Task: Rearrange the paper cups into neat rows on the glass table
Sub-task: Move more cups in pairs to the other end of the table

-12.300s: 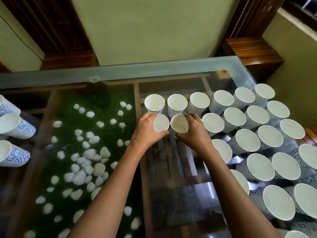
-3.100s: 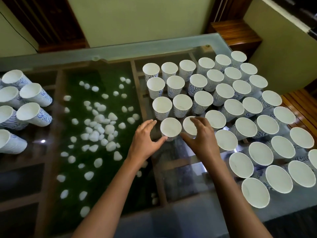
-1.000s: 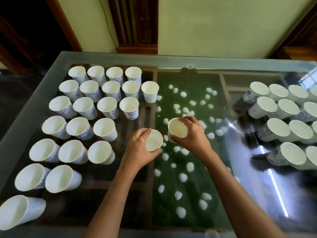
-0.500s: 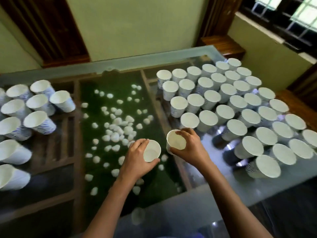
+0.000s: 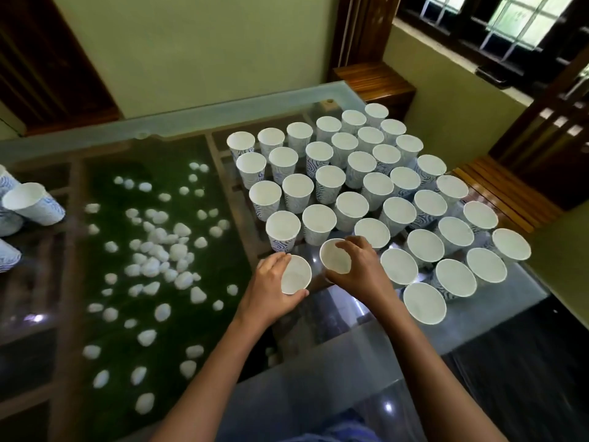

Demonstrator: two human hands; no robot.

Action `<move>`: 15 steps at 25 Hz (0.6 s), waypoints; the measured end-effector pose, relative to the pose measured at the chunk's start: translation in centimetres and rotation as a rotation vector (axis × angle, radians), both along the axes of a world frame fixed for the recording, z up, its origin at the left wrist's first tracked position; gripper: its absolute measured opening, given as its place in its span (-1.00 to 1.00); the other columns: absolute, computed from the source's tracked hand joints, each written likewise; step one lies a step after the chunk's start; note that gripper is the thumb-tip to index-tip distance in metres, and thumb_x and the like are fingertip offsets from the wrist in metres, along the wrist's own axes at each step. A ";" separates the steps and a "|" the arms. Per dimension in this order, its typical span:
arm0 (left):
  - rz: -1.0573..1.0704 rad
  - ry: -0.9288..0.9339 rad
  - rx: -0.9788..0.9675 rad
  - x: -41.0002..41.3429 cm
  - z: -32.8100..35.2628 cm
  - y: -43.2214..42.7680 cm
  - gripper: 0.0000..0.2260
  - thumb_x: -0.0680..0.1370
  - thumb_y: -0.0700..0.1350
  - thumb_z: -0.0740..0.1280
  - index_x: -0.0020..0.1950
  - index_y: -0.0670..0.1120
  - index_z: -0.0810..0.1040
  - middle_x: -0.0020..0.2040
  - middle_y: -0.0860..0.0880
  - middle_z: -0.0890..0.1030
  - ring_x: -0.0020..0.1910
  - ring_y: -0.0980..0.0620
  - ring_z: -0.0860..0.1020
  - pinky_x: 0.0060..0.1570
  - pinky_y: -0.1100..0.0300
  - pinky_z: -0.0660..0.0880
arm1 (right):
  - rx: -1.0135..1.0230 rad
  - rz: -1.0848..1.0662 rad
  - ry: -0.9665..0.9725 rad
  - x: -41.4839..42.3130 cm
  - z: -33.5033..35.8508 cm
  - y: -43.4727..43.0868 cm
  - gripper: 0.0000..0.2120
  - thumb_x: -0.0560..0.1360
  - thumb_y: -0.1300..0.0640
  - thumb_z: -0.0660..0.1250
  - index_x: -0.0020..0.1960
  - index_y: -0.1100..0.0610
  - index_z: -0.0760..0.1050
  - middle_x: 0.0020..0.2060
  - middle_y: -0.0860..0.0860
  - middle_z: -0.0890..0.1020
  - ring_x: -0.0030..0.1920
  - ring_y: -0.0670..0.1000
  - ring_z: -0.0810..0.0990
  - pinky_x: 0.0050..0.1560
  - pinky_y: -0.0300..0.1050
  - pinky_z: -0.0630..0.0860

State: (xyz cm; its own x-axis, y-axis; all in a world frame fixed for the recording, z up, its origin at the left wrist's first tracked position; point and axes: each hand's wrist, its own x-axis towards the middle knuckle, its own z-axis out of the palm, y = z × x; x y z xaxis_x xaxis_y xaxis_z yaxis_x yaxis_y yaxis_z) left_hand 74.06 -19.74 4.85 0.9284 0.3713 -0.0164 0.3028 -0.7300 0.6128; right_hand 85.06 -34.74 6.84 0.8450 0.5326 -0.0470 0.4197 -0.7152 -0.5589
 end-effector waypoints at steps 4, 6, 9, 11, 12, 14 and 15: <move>-0.004 0.009 0.007 1.6 -0.1 -0.5 -0.34 0.32 0.03 0.50 0.34 -0.18 0.39 0.34 -0.14 0.41 0.32 -0.09 0.36 0.31 0.26 0.14 | -0.011 0.029 -0.012 1.0 -0.8 -0.2 -0.45 0.33 0.06 0.49 0.26 0.19 0.44 0.25 0.14 0.44 0.24 0.13 0.39 0.16 -0.21 0.29; 0.000 0.012 0.000 2.0 -0.1 -0.4 -0.33 0.34 0.03 0.49 0.36 -0.18 0.37 0.37 -0.13 0.39 0.34 -0.07 0.33 0.32 0.26 0.12 | -0.022 0.040 0.003 1.1 -1.1 -0.2 -0.44 0.35 0.06 0.47 0.29 0.19 0.42 0.29 0.14 0.42 0.28 0.13 0.37 0.20 -0.18 0.29; -0.001 0.003 -0.021 2.2 -0.2 -0.4 -0.32 0.33 0.03 0.50 0.36 -0.18 0.36 0.38 -0.13 0.37 0.37 -0.06 0.31 0.32 0.29 0.10 | -0.037 0.057 -0.001 1.2 -1.5 -0.1 -0.42 0.37 0.03 0.45 0.31 0.18 0.39 0.34 0.14 0.37 0.34 0.13 0.34 0.25 -0.11 0.31; -0.004 0.000 -0.026 2.1 -0.3 -0.4 -0.28 0.32 0.05 0.51 0.37 -0.19 0.36 0.39 -0.14 0.36 0.38 -0.06 0.31 0.33 0.30 0.09 | -0.046 0.061 -0.001 1.1 -1.7 -0.1 -0.40 0.37 0.02 0.45 0.34 0.16 0.37 0.38 0.14 0.33 0.38 0.12 0.29 0.27 -0.09 0.30; -0.003 -0.004 -0.024 2.0 -0.4 -0.3 -0.27 0.31 0.06 0.52 0.37 -0.19 0.36 0.40 -0.15 0.35 0.38 -0.07 0.31 0.33 0.29 0.09 | -0.049 0.059 0.002 1.0 -1.7 -0.1 -0.39 0.36 0.01 0.46 0.34 0.15 0.36 0.40 0.14 0.31 0.40 0.11 0.27 0.27 -0.08 0.31; 0.001 -0.013 -0.016 1.7 -0.3 -0.1 -0.27 0.30 0.07 0.52 0.37 -0.19 0.36 0.39 -0.15 0.36 0.37 -0.07 0.31 0.32 0.29 0.10 | -0.056 0.047 -0.009 0.8 -1.5 -0.1 -0.38 0.36 0.00 0.46 0.34 0.14 0.36 0.41 0.12 0.29 0.40 0.11 0.27 0.26 -0.06 0.33; 0.003 -0.020 -0.012 1.5 -0.3 0.1 -0.28 0.31 0.07 0.51 0.37 -0.18 0.37 0.39 -0.14 0.36 0.37 -0.07 0.32 0.32 0.30 0.10 | -0.060 0.041 -0.027 0.7 -1.3 -0.2 -0.39 0.35 0.01 0.46 0.33 0.13 0.37 0.41 0.11 0.30 0.39 0.11 0.28 0.24 -0.06 0.35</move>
